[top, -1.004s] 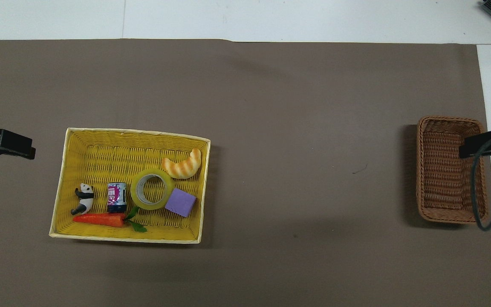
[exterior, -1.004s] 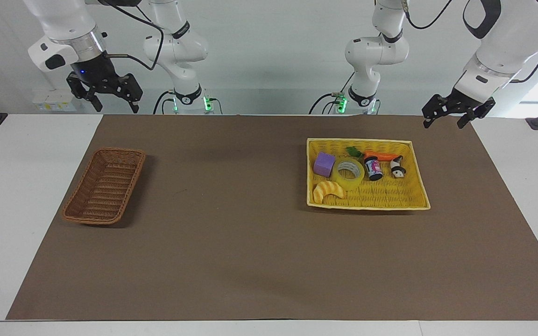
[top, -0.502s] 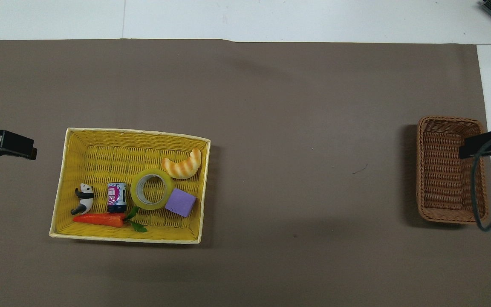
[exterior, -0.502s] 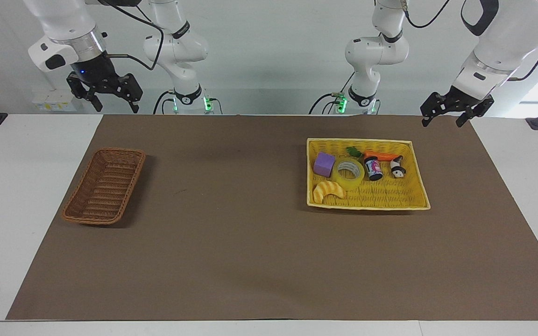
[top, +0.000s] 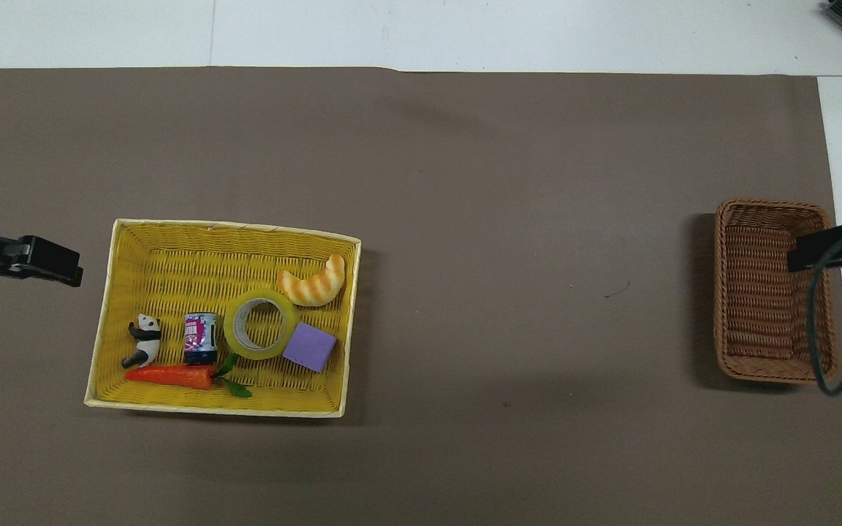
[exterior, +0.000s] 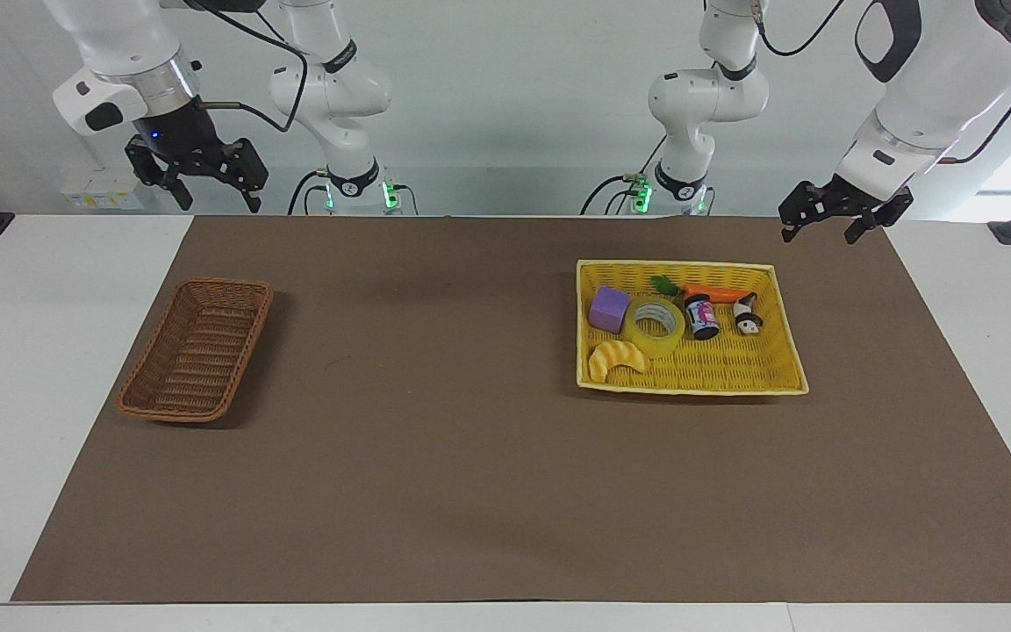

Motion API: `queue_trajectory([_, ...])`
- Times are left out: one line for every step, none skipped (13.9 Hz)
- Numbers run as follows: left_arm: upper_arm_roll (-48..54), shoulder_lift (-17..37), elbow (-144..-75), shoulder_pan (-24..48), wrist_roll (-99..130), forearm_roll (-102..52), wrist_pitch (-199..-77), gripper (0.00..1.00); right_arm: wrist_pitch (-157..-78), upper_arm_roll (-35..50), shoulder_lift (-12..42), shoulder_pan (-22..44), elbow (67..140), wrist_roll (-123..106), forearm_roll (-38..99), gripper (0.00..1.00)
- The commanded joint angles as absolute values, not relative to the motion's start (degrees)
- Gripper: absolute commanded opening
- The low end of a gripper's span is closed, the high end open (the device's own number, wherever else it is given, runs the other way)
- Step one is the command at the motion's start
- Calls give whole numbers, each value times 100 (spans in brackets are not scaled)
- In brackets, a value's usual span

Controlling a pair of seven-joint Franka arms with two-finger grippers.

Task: Move tape to another basket
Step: 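Reach the left gripper down into the yellow basket toward the tape roll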

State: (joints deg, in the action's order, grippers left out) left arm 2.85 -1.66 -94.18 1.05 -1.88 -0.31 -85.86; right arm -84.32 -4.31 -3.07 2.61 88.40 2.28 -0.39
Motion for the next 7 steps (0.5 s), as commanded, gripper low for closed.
queue_trajectory([264, -491, -10000, 386, -159, 18, -8902, 100, -8437, -387, -422, 193, 8974, 273, -26, 100])
queue_trajectory([264, -588, -10272, 535, -132, 9, -9112, 100, -8437, -387, -422, 193, 8974, 272, -26, 100])
queue_trajectory([255, -702, -10553, 649, -132, 9, -9349, 100, -8437, -387, -431, 185, 8974, 264, -26, 100])
queue_trajectory([255, -816, -10825, 781, -123, 9, -9647, 100, -8429, -387, -422, 185, 8974, 264, -26, 100])
queue_trajectory([255, -843, -11072, 834, -132, 9, -9920, 100, -8429, -387, -431, 185, 8982, 264, -26, 100])
queue_trajectory([255, -809, -11213, 878, -132, 9, -10123, 100, -8429, -387, -431, 185, 8982, 264, -26, 100])
queue_trajectory([255, -774, -11389, 966, -132, 9, -10343, 100, -8437, -387, -431, 185, 8982, 264, -26, 100])
